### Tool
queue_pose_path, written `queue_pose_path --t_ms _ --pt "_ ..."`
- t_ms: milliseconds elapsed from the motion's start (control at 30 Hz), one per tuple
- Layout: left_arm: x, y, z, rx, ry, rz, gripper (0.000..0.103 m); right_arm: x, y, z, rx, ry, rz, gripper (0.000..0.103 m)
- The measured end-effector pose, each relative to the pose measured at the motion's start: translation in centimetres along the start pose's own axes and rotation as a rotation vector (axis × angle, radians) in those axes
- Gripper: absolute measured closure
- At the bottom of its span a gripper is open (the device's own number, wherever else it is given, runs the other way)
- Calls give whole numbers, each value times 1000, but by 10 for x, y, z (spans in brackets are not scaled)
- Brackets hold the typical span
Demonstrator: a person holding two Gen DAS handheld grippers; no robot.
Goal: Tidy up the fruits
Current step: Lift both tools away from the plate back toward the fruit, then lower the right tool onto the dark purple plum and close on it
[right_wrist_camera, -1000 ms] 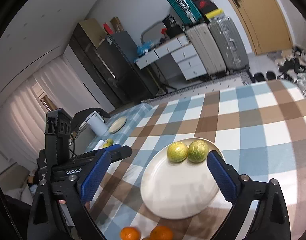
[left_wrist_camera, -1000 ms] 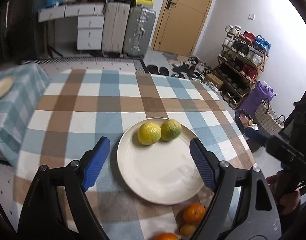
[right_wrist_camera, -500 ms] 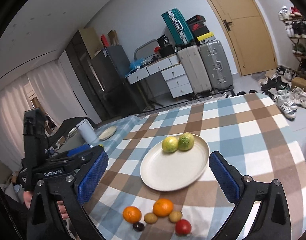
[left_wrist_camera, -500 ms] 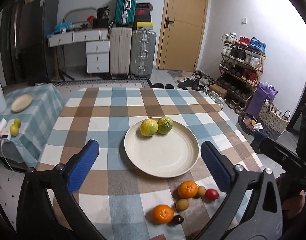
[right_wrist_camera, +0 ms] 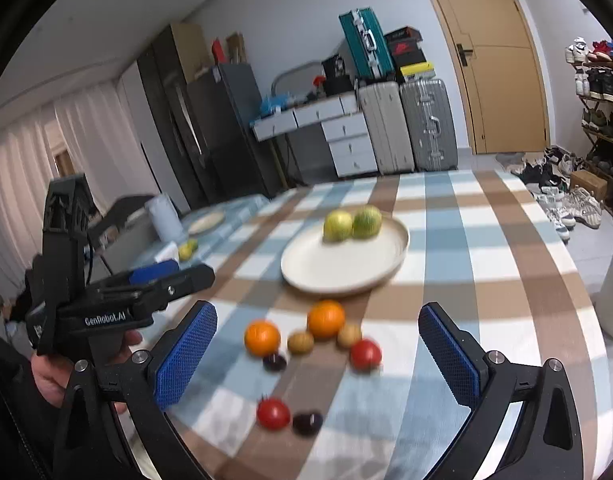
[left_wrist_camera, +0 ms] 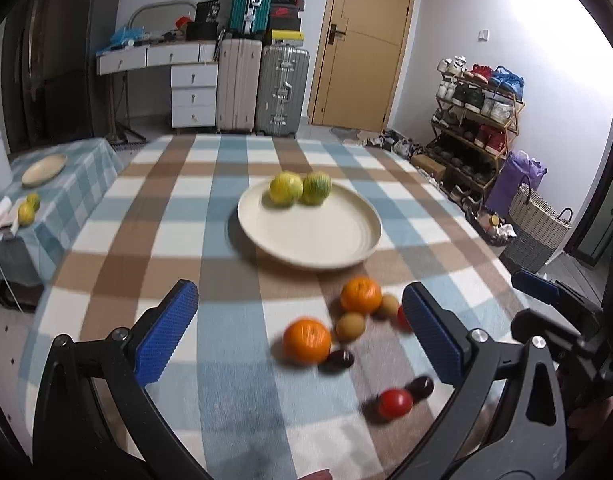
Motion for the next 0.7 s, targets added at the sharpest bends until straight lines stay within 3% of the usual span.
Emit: queue_pose_path --t_ms 333,567,700 --pt "56 -21 23 21 79 104 1 62 -13 7 -25 4 129 0" --pt "71 -25 34 28 104 131 1 81 -19 15 -42 53 148 1" --pt "71 -24 35 29 106 125 1 88 -23 22 -54 105 163 15"
Point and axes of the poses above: each gripper's, at about its wrist camera, not at the fingertips, and y roughly against the way its jaws point, z to its left, x to its underside, the point moved 7 cm from there along -y, roughly the way its jaws point, and after that the axes turned 13 degrees about x, right-handed, at the moved point
